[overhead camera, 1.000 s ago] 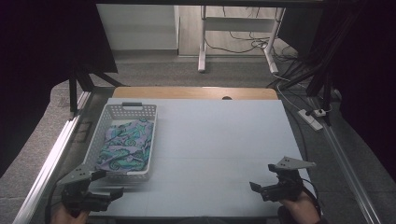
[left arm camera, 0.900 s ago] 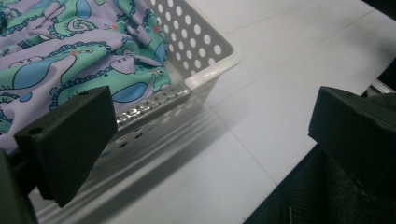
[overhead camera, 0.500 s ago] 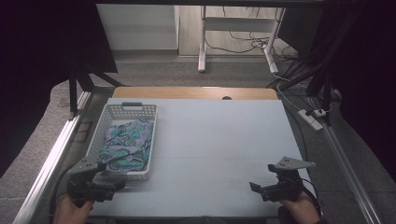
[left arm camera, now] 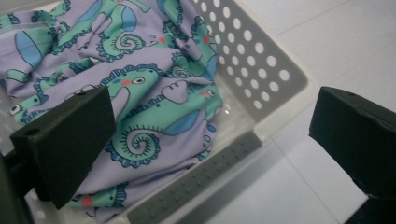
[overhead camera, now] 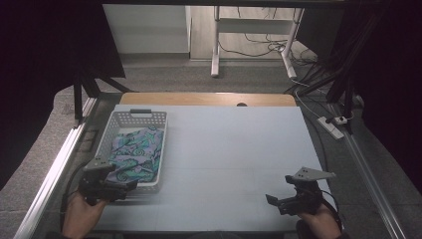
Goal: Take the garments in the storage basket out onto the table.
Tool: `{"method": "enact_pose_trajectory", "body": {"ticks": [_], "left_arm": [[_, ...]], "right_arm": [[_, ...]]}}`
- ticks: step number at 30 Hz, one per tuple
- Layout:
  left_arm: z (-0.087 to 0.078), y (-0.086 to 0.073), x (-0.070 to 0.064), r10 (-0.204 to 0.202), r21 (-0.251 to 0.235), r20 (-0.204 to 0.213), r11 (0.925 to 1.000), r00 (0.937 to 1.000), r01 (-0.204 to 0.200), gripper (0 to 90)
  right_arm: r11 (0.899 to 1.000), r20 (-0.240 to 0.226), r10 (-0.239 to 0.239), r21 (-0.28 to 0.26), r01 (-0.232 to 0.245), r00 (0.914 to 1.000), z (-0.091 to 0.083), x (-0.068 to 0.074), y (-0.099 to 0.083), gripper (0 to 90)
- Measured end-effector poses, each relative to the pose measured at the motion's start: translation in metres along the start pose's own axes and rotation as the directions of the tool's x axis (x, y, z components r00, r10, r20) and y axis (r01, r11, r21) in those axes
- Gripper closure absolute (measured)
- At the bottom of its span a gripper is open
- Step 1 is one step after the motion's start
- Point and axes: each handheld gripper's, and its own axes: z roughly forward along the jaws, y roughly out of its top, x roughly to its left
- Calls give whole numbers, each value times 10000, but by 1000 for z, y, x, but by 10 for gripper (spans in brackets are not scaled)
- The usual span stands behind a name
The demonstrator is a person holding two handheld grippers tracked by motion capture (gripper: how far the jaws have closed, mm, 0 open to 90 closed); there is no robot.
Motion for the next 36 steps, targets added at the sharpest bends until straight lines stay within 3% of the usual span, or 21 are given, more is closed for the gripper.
{"method": "enact_pose_trajectory", "body": {"ticks": [11,17,20,22,27,36], "left_arm": [[10,18,10,37,111,197,9999,9998,-39,1],[21,29,17,-54,401,247,9992,9997,44,0],[25,34,20,-35,438,159,9990,9999,28,0],[29,38,22,111,639,-174,9979,9998,-100,0],[34,43,25,182,722,-259,9973,9995,-163,0],[48,55,40,43,901,242,9959,9997,-65,0]], "right_arm": [[10000,10,22,15,-22,10000,0,0,0,0],[10000,14,-10,35,10,10000,0,0,0,0],[10000,20,12,-1,-12,10000,0,0,0,0],[10000,18,14,0,-14,10000,0,0,0,0],[10000,21,-3,2,3,10000,0,0,0,0],[10000,18,-16,27,16,10000,0,0,0,0]]}}
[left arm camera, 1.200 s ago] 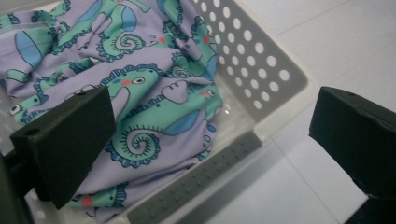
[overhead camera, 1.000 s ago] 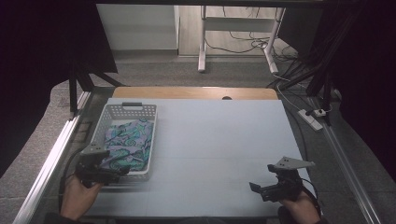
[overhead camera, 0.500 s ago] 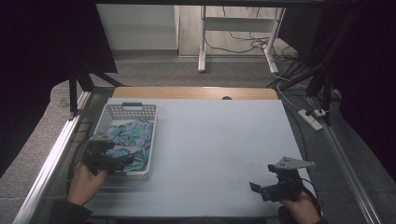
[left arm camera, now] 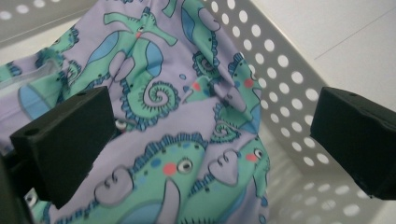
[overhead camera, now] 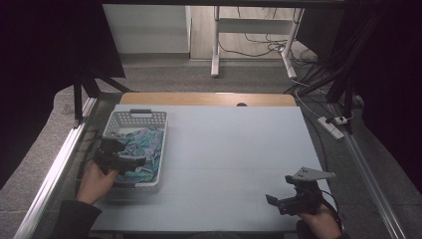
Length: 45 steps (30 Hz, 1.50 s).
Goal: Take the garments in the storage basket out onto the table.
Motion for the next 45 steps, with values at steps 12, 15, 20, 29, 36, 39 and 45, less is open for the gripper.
{"method": "enact_pose_trajectory", "body": {"ticks": [12,15,20,29,36,39,45], "left_arm": [[31,19,15,198,957,-930,9954,9955,-109,1],[36,19,18,217,1136,-859,9935,9961,-118,1],[45,21,27,82,1457,-624,9893,9980,9,1],[67,20,37,-46,2451,-296,9694,9996,117,0],[87,15,37,484,3584,-431,9331,9979,-298,0],[89,16,35,586,3672,-378,9293,9976,-407,0],[93,20,32,466,4004,-653,9162,9968,-166,2]], "right_arm": [[10000,-11,-49,46,49,10000,0,0,0,0],[10000,-20,-52,57,52,10000,0,0,0,0],[10000,-29,-57,69,57,10000,1,0,0,0],[9999,-23,-69,119,69,10000,1,0,0,0],[9996,-80,-215,189,217,9997,2,1,0,0],[9995,-90,-266,191,267,9996,2,2,0,0],[9993,-83,-300,214,302,9995,2,2,0,0]]}}
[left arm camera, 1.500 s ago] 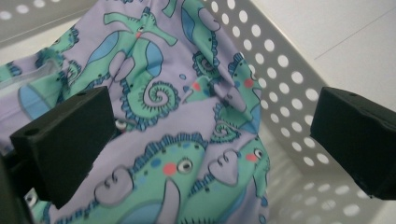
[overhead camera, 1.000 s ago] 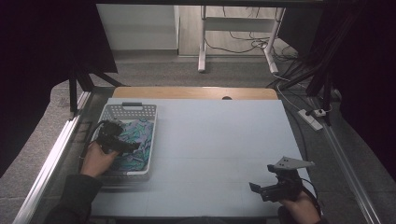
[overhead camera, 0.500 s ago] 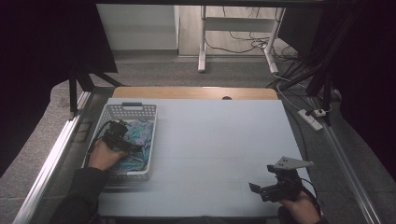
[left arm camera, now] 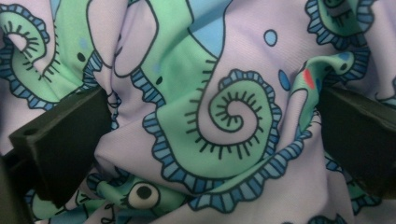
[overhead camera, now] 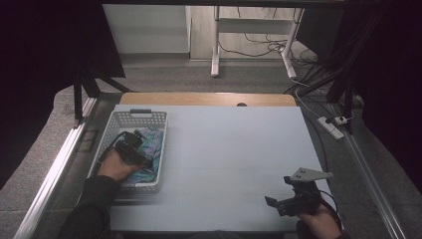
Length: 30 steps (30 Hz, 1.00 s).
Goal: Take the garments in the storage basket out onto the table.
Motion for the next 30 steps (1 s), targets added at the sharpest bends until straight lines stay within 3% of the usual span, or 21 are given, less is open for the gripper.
{"method": "enact_pose_trajectory", "body": {"ticks": [1,5,10,15,20,22,23,25,27,28,30], "left_arm": [[-1,0,0,-38,-50,-16,10000,10000,38,25],[-9,-1,4,-483,-568,8,9972,9988,483,365],[-12,0,3,-556,-571,21,9968,9984,557,606],[-14,3,0,-691,-400,-124,9968,9975,686,653],[-21,4,-1,-790,-811,-411,9938,9960,755,670],[-26,3,2,-918,-1114,-155,9897,9957,895,671],[-32,1,5,-1026,-1521,122,9830,9946,1032,670],[-36,0,6,-1027,-1670,175,9804,9946,1042,670],[-49,-2,8,-1150,-2184,247,9687,9931,1176,670],[-49,-2,8,-1150,-2184,247,9687,9931,1176,670],[-59,-4,11,-1357,-2480,512,9580,9894,1442,670]], "right_arm": [[10000,5,-6,18,6,10000,0,0,0,0],[10000,10,-54,34,54,10000,0,1,0,0],[10000,10,-52,40,52,10000,0,1,0,0],[10000,0,-51,11,51,10000,0,1,0,0],[10000,-21,-59,-20,59,10000,0,1,0,0],[10000,-16,-81,-25,80,10000,0,1,0,0],[10000,-7,-82,-40,82,10000,0,1,0,0],[10000,-18,-72,-40,72,10000,0,1,0,0],[10000,-10,-78,-42,78,10000,-1,0,0,0],[10000,-5,-82,-44,82,10000,-1,0,0,0],[10000,-5,-74,-46,74,10000,-1,1,0,0]]}}
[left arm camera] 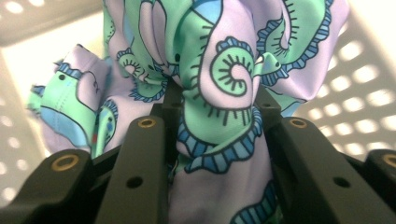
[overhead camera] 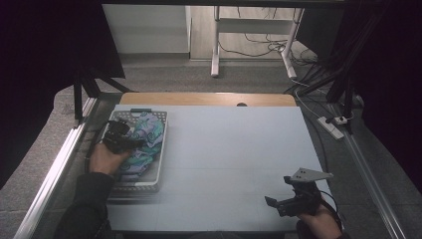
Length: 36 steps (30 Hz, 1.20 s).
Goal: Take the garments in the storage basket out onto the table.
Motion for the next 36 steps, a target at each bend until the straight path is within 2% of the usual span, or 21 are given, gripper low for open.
{"method": "enact_pose_trajectory", "body": {"ticks": [1,2,7,12,15,16,17,21,30,36], "left_arm": [[-10,1,2,-233,-288,294,9993,9993,242,670],[-10,1,2,-233,-288,294,9993,9993,242,670],[-32,5,3,-508,-1091,710,9923,9962,584,670],[-45,9,-2,-448,-1520,867,9867,9952,576,670],[-57,14,-10,-166,-1972,847,9798,9963,331,669],[-57,14,-10,-166,-1972,847,9798,9963,331,669],[-62,16,-14,-68,-2159,864,9761,9962,254,669],[-70,19,-22,162,-2405,905,9706,9958,60,667],[-79,25,-39,586,-2679,741,9627,9955,-367,667],[-84,34,-53,965,-2756,648,9583,9932,-751,667]], "right_arm": [[10000,-3,-5,5,5,10000,0,0,0,0],[10000,0,-6,8,6,10000,0,0,0,0],[10000,17,0,7,0,10000,0,0,0,0],[10000,23,-5,1,5,10000,0,0,0,0],[10000,24,-3,-27,3,10000,0,0,0,0],[10000,24,-3,-27,3,10000,0,0,0,0],[10000,36,-9,-47,9,10000,0,0,0,0],[10000,60,9,-65,-8,10000,-1,0,0,0],[9996,73,176,-210,-175,9998,-2,-1,-1,0],[9993,55,256,-282,-255,9997,-3,-2,-1,0]]}}
